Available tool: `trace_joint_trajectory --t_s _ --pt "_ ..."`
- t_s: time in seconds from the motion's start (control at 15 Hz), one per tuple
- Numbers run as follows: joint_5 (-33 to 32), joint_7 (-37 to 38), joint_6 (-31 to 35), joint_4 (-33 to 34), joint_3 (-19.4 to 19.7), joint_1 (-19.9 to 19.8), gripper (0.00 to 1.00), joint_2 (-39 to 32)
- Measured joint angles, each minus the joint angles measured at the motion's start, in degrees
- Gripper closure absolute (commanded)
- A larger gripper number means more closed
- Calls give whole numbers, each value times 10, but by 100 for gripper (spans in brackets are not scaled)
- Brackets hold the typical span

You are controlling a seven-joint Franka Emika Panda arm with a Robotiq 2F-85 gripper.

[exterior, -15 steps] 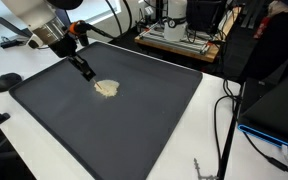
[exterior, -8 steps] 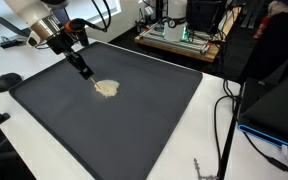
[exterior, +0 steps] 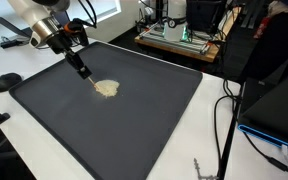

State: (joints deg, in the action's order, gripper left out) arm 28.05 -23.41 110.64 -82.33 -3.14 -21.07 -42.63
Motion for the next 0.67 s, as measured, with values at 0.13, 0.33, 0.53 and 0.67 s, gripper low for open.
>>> trace_joint_trajectory --t_s 0.13,0.33,0.53,0.67 --pt "19 -16 0 0 -2 -13 97 -7" --pt "48 -42 0 1 -8 -32 97 -19" --pt "79 -75 -1 1 -15 -47 97 -30" --pt "96 -89 -2 2 -16 -52 97 -36"
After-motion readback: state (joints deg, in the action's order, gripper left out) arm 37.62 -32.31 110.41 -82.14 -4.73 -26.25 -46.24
